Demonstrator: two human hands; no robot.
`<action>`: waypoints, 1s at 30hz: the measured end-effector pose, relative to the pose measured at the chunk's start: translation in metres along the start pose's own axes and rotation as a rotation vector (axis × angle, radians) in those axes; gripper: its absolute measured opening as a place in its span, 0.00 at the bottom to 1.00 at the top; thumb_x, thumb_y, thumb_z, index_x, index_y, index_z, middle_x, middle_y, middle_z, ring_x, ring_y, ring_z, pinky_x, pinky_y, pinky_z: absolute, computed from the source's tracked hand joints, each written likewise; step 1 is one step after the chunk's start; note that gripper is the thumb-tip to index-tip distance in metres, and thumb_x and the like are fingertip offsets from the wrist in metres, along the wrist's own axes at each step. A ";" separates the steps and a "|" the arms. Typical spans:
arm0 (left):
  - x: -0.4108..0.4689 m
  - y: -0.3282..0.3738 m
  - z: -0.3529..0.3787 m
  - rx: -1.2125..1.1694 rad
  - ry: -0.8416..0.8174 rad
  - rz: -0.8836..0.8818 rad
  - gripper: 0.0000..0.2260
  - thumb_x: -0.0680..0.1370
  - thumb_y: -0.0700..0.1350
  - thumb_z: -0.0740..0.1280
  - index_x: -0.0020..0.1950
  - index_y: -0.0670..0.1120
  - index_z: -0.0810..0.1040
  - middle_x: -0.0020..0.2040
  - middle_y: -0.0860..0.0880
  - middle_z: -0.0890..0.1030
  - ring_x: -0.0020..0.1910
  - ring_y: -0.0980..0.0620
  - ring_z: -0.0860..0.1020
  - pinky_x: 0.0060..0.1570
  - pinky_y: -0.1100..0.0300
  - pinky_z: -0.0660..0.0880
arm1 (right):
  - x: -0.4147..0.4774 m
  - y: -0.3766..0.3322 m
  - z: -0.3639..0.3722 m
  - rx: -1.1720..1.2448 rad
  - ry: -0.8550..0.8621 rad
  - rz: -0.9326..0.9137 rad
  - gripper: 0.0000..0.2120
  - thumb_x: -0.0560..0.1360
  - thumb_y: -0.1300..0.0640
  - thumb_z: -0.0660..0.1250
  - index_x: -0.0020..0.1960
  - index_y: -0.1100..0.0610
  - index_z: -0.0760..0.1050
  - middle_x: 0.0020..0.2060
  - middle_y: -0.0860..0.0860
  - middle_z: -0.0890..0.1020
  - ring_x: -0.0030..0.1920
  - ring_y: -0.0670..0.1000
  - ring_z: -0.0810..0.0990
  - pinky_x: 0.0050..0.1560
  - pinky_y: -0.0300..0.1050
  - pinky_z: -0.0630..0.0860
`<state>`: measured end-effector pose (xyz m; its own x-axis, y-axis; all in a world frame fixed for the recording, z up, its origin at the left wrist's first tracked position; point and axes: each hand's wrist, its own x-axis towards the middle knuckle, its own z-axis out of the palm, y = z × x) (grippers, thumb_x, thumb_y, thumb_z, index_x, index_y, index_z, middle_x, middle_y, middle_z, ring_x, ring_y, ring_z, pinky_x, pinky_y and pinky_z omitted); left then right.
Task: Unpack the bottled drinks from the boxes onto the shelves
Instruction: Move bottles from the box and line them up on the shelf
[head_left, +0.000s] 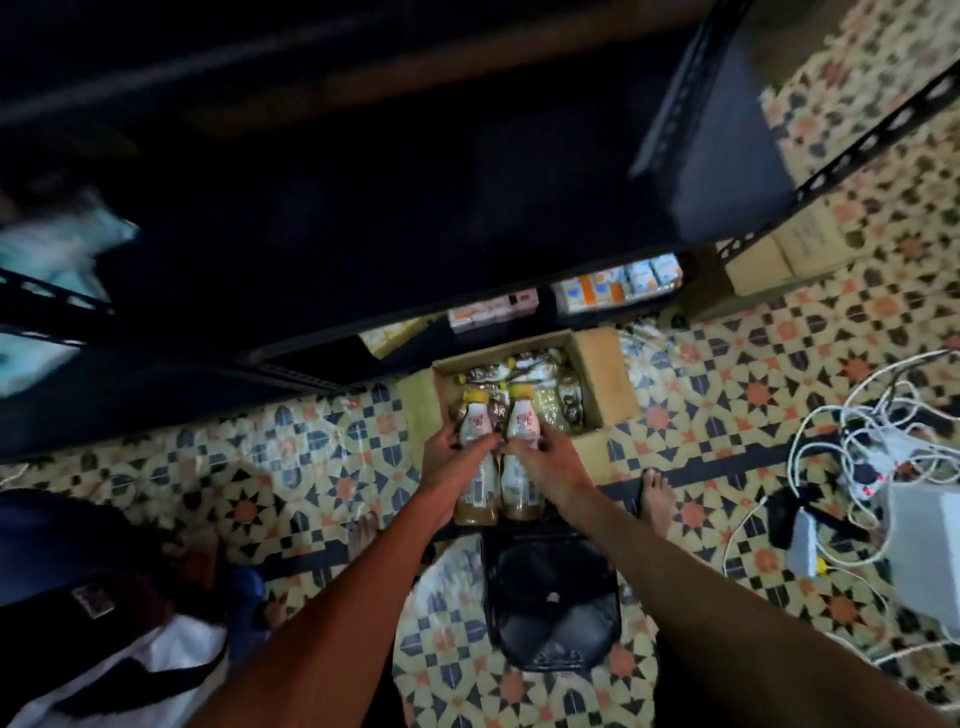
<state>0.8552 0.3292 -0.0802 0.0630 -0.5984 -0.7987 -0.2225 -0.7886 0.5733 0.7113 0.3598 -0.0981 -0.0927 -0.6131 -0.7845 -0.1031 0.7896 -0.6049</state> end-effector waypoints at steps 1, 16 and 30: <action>-0.015 0.008 -0.004 -0.007 -0.001 0.008 0.15 0.73 0.47 0.77 0.58 0.48 0.82 0.46 0.52 0.86 0.45 0.54 0.84 0.39 0.62 0.77 | -0.015 -0.010 -0.003 0.007 -0.009 -0.012 0.20 0.74 0.47 0.74 0.62 0.53 0.75 0.57 0.51 0.83 0.52 0.49 0.81 0.49 0.44 0.78; -0.145 0.122 -0.052 -0.063 0.008 0.321 0.15 0.72 0.45 0.77 0.57 0.46 0.81 0.46 0.49 0.86 0.46 0.48 0.85 0.52 0.49 0.82 | -0.142 -0.154 -0.036 -0.087 -0.061 -0.281 0.17 0.70 0.46 0.77 0.56 0.45 0.78 0.49 0.47 0.86 0.50 0.50 0.85 0.55 0.53 0.82; -0.210 0.268 -0.108 0.017 -0.011 0.825 0.18 0.71 0.41 0.79 0.58 0.45 0.80 0.48 0.48 0.86 0.46 0.52 0.85 0.44 0.59 0.81 | -0.201 -0.311 -0.068 -0.178 -0.146 -0.702 0.18 0.72 0.56 0.75 0.61 0.51 0.79 0.52 0.51 0.87 0.53 0.51 0.86 0.60 0.55 0.80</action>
<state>0.8871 0.2286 0.2611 -0.1365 -0.9829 -0.1238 -0.2076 -0.0938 0.9737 0.6944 0.2354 0.2570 0.1856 -0.9533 -0.2381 -0.2503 0.1885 -0.9496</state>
